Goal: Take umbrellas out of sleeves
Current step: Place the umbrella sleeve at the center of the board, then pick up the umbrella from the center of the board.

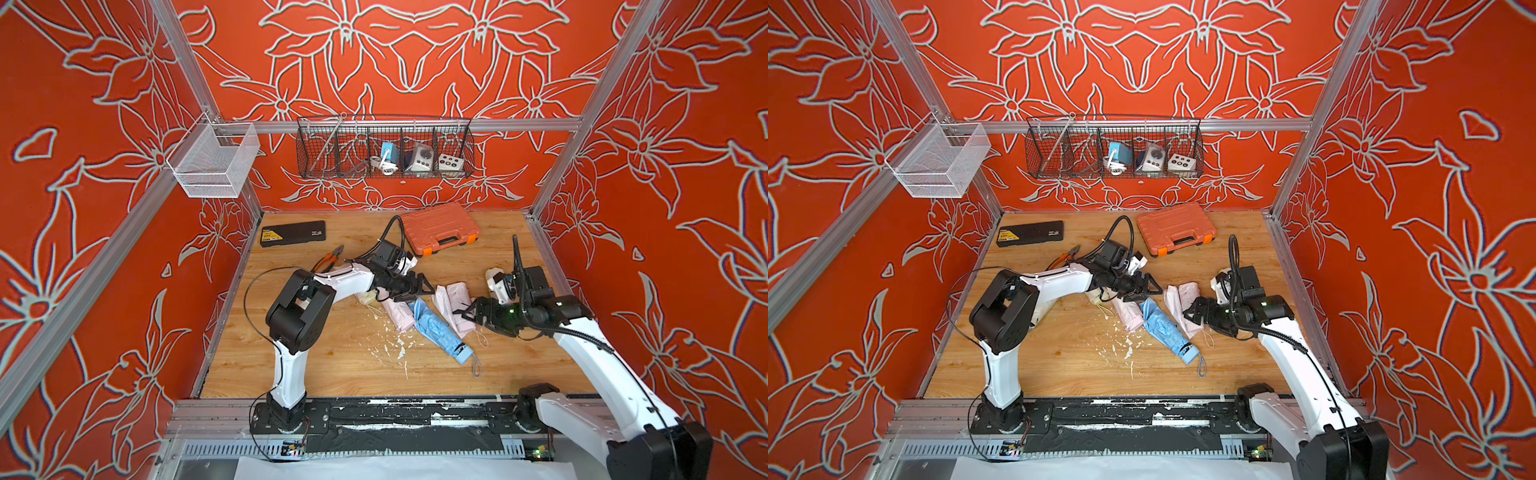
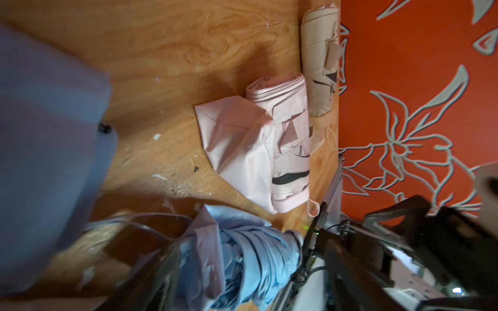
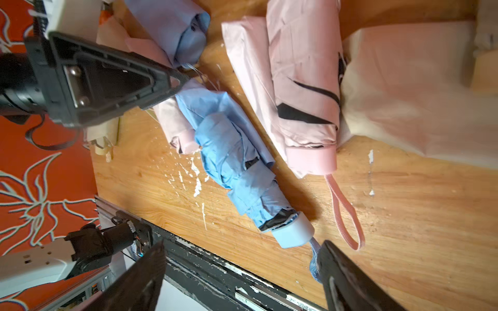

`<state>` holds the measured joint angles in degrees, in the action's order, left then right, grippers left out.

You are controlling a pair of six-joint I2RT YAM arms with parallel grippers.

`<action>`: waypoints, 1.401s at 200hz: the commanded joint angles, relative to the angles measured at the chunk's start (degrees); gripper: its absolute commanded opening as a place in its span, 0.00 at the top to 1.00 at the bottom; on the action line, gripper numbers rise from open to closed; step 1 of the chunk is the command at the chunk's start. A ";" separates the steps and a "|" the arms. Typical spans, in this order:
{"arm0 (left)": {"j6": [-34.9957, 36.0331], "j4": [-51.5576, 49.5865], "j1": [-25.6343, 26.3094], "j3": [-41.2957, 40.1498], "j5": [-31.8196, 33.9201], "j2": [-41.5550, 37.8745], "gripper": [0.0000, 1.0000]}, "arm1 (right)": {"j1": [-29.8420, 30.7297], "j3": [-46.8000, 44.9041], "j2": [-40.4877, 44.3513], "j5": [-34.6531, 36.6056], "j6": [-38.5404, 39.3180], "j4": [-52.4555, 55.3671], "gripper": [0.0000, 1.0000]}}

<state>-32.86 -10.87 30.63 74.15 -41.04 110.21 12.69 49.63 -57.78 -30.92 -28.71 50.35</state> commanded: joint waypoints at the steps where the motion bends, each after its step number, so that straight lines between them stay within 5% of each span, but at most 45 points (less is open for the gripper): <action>1: 3.27 -6.29 -1.26 0.88 3.90 -6.78 0.05 | 0.44 3.81 -2.35 0.78 3.09 4.63 0.08; 34: 2.65 -8.10 -4.36 -2.60 10.53 -16.96 0.04 | 3.21 9.34 -8.47 -0.42 3.44 2.56 0.11; 78: 0.20 -6.25 -9.90 -16.97 17.61 -34.86 0.03 | 16.39 21.01 -25.62 4.44 6.56 0.99 0.15; 144: -4.15 -5.85 -12.34 -34.83 17.11 -55.25 0.03 | 28.24 37.79 -49.75 11.02 14.72 3.70 0.17; 222: -0.91 -12.69 -14.48 -34.93 14.98 -59.54 0.02 | 32.24 49.73 -63.98 21.06 18.93 6.11 0.16; 280: -0.13 -13.30 -14.46 -34.51 14.36 -58.37 0.02 | 34.23 52.69 -69.00 21.60 18.29 5.64 0.24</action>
<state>-34.28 -23.16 16.49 38.68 -25.82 51.53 45.36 101.30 -125.51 -11.70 -11.18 54.43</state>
